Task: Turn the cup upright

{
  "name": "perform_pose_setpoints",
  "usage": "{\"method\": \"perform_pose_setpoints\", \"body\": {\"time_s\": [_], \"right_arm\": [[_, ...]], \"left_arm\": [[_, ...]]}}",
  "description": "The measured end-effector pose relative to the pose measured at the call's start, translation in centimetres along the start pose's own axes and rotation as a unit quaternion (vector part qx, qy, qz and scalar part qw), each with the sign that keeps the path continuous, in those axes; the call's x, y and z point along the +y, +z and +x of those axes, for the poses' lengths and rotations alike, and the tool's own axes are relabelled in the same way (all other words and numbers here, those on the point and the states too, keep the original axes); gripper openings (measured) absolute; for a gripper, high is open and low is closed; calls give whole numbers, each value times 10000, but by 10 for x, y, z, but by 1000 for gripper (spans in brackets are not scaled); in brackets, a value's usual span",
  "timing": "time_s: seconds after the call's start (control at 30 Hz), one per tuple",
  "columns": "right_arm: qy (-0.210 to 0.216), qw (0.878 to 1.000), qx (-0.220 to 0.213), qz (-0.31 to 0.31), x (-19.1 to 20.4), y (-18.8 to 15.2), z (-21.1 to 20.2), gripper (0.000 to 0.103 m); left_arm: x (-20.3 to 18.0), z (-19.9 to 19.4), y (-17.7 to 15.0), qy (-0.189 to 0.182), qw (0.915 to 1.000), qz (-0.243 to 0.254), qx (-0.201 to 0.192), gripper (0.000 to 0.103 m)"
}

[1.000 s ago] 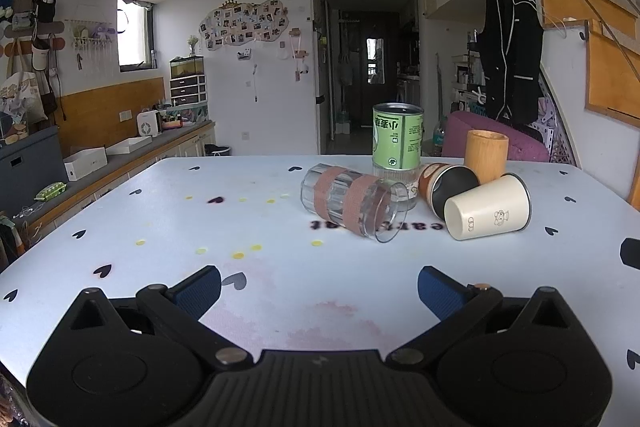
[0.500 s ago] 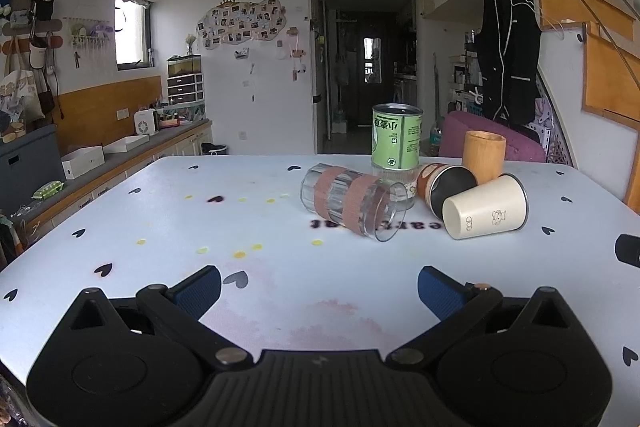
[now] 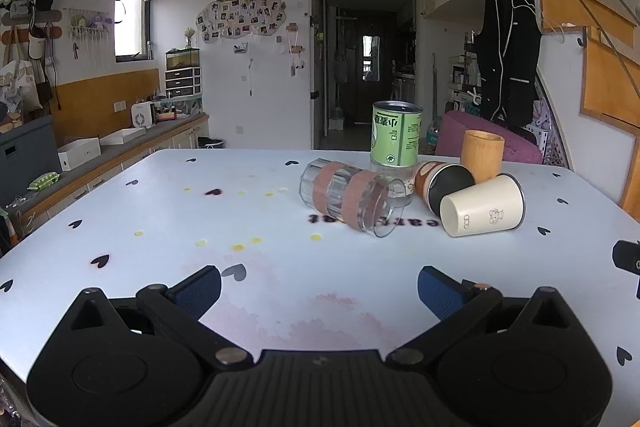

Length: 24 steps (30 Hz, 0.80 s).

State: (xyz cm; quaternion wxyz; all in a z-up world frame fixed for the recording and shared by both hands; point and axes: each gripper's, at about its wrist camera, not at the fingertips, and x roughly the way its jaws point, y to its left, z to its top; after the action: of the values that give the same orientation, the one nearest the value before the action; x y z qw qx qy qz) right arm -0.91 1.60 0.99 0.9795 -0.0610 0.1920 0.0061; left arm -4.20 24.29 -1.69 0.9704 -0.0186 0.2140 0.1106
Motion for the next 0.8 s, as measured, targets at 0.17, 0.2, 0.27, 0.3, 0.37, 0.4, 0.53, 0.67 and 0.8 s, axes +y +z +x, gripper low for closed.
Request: {"method": "perform_pose_setpoints", "body": {"time_s": [0.17, 0.2, 0.27, 0.3, 0.37, 0.4, 0.53, 0.67, 0.8], "right_arm": [[-19, 10000, 34, 18, -5, -1, -1, 103], [-27, 10000, 44, 25, -5, -1, -1, 103], [-36, 10000, 56, 39, -8, -2, -1, 103], [-40, 10000, 59, 47, -9, -2, -1, 103], [-41, 10000, 53, 74, -10, -1, 1, 103], [-30, 9999, 51, 106, -11, 0, 2, 103], [94, 9991, 144, 391, -17, 7, 18, 103], [385, 9928, 439, 1050, -21, 15, 51, 103], [430, 9824, 765, 1647, -18, 25, 91, 103]], "left_arm": [[-2, -2, -1, -22, 10000, -3, -19, 103], [-3, -2, -1, -29, 10000, -3, -19, 103], [-5, -2, -1, -43, 10000, 5, -13, 103], [-6, -2, -1, -52, 10000, 9, -12, 103], [-8, -3, -1, -70, 10000, 23, -10, 103], [-9, -3, -2, -79, 10000, 30, -11, 103], [-12, -4, -3, -98, 9999, 38, -15, 103], [-11, -5, -4, -94, 10000, 32, -8, 103], [-6, -5, -3, -46, 10000, 19, 11, 103]]}}
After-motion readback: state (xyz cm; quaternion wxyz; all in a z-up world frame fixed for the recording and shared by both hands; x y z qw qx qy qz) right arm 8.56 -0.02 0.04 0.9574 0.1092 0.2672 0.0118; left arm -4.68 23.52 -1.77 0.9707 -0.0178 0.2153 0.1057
